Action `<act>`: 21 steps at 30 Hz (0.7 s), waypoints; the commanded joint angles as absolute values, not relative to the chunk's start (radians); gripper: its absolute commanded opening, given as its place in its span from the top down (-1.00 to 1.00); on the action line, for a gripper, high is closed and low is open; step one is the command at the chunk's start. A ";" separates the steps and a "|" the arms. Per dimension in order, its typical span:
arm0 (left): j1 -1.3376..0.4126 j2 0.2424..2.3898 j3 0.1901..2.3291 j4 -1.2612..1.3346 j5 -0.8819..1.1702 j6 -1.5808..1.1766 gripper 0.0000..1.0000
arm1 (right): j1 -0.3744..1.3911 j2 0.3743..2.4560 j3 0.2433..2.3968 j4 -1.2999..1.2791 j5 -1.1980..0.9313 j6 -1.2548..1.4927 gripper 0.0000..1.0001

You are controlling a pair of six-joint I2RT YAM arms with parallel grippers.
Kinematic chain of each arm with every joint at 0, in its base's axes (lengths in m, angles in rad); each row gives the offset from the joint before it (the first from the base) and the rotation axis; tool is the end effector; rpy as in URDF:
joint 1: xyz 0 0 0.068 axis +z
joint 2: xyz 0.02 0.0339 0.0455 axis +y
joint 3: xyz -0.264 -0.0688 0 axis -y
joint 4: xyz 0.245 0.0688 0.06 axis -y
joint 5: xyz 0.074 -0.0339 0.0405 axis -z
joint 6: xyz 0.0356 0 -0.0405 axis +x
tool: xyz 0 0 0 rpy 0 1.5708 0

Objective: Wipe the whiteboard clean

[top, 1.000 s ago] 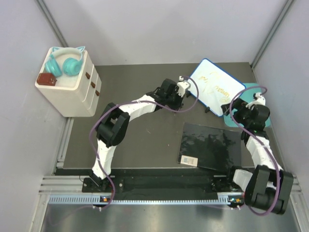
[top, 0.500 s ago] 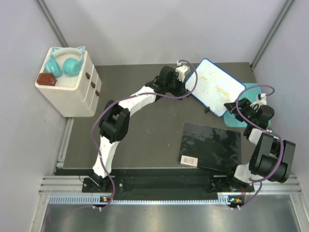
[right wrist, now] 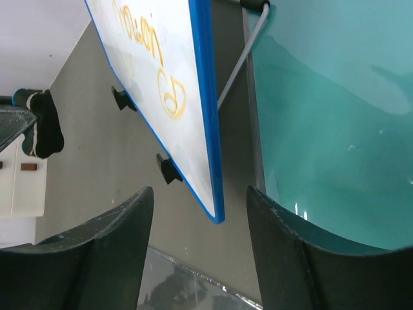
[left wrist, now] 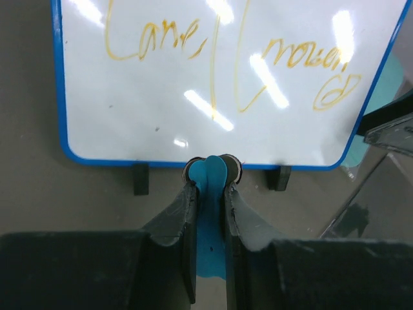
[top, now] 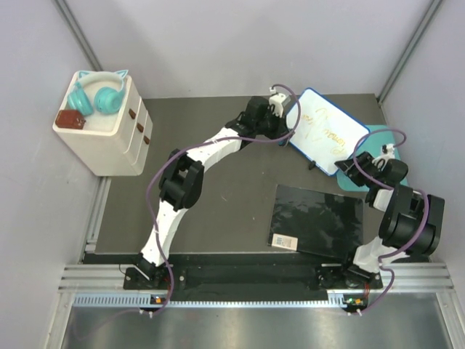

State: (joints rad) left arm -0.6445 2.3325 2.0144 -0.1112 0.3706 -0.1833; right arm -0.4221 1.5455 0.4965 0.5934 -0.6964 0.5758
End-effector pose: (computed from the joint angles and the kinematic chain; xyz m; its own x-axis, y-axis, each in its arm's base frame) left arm 0.4328 -0.3414 0.2403 -0.4772 0.1461 -0.8665 0.7488 0.5837 -0.3140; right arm 0.2633 -0.0932 0.1503 -0.4517 0.6607 -0.5995 0.0414 0.6868 0.7257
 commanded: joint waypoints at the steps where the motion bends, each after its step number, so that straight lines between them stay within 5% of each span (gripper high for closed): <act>1: -0.649 2.348 2.057 0.089 0.457 -0.299 1.00 | -0.433 1.587 0.572 0.603 -0.687 0.566 -0.15; 21: -0.647 2.358 2.023 0.244 0.301 -0.457 1.00 | -0.382 1.753 0.701 0.555 -0.804 0.631 0.38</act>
